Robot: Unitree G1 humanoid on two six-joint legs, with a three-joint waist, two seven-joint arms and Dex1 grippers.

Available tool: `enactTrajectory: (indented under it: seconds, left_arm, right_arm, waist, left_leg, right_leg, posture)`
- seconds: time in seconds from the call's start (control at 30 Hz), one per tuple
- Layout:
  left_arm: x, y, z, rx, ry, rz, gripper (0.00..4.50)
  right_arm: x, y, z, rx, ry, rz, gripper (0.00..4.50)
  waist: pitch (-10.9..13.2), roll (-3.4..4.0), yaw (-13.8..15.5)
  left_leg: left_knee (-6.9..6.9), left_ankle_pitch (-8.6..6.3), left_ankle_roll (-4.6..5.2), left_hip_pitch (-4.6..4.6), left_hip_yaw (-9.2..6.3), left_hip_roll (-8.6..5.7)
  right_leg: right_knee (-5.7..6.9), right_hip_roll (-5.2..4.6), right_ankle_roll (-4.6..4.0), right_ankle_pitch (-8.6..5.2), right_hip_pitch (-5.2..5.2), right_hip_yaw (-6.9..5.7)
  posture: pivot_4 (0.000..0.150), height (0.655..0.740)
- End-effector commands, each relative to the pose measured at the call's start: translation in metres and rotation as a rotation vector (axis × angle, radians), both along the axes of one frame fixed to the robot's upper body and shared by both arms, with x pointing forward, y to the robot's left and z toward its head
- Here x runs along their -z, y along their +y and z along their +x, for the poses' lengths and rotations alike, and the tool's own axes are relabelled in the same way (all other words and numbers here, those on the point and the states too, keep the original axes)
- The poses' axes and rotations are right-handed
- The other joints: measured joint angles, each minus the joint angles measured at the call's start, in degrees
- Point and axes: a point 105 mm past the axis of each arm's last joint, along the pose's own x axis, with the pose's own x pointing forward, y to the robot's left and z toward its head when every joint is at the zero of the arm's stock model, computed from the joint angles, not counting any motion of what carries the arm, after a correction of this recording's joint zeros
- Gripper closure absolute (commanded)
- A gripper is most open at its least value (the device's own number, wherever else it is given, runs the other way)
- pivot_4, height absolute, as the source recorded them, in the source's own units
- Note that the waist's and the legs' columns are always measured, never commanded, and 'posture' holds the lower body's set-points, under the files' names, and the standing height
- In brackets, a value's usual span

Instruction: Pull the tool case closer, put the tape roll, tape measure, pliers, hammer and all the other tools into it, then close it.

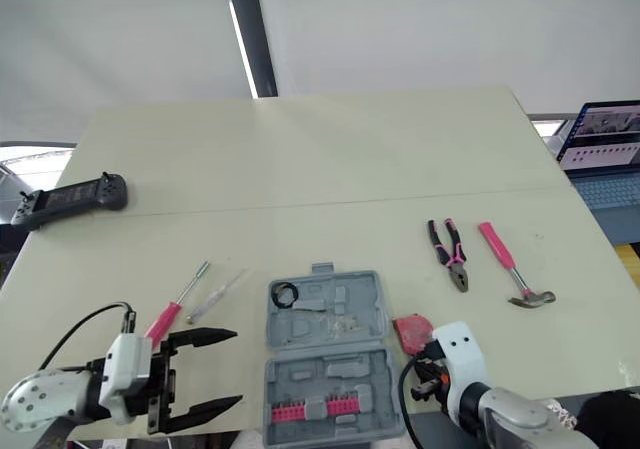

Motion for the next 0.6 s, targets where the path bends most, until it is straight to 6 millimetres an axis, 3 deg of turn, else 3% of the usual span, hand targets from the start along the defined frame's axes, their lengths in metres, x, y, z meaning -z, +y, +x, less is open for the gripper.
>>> enactTrajectory:
  seconds: [0.03, 0.23, 0.6]
  left_arm:
    - [0.0, -0.002, -0.004, 0.006, -0.006, -0.007, 0.0]
    - [0.002, -0.003, -0.005, 0.006, -0.006, -0.011, 0.0]
    - [0.003, -0.004, -0.005, 0.025, -0.008, -0.035, 0.0]
  right_arm:
    - [-0.002, -0.006, 0.001, 0.017, 0.0, -0.013, 3.19]
    - [-0.003, -0.012, 0.002, 0.034, -0.002, -0.031, 0.25]
    - [-0.017, -0.04, 0.006, 0.004, -0.014, -0.06, 0.11]
  waist:
    - [0.0, 0.0, 0.0]
    - [-0.2, -0.27, 0.1]
    - [-0.1, -0.19, 0.1]
  left_leg:
    - [0.0, 0.0, 0.0, 0.0, 0.0, 0.0]
    - [0.0, 0.0, 0.0, 0.02, 0.0, -0.01]
    - [0.0, -0.01, 0.02, 0.0, 0.01, -0.02]
  right_leg:
    - [0.0, 0.0, 0.0, 0.0, 0.0, 0.0]
    - [-0.03, -0.01, 0.0, 0.0, 0.04, 0.0]
    - [-0.06, -0.02, 0.0, 0.0, 0.05, -0.01]
  posture:
    - [0.15, 0.74]
    - [0.15, 0.74]
    - [0.15, 0.74]
